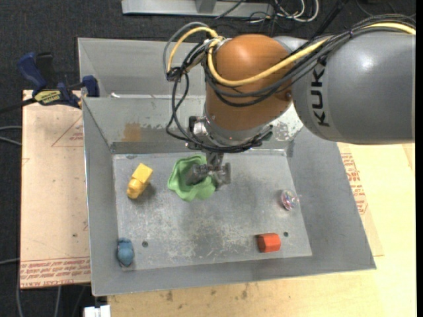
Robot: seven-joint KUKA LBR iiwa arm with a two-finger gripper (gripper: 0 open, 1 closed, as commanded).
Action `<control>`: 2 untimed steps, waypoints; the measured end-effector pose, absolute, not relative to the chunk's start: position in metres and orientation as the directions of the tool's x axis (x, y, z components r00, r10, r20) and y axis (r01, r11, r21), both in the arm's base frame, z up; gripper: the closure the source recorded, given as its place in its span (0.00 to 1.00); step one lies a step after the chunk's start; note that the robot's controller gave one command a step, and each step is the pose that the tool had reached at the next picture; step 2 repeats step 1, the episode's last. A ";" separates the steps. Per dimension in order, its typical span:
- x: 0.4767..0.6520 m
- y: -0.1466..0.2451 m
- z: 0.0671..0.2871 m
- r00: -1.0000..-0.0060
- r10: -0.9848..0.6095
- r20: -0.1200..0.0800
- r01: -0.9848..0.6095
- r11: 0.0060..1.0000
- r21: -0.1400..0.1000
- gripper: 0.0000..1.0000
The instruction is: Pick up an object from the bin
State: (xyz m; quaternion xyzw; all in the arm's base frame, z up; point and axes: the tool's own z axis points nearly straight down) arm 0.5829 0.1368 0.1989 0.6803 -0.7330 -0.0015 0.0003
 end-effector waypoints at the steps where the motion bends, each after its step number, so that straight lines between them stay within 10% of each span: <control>1: 0.569 0.134 0.344 0.020 -1.000 -0.004 -1.000 -0.020 -0.012 1.00; 2: 0.569 0.134 0.344 0.020 -1.000 -0.004 -1.000 -0.020 -0.012 1.00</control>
Offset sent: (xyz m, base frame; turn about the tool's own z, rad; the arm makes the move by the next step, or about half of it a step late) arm -0.0156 -0.0039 0.1405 -0.0991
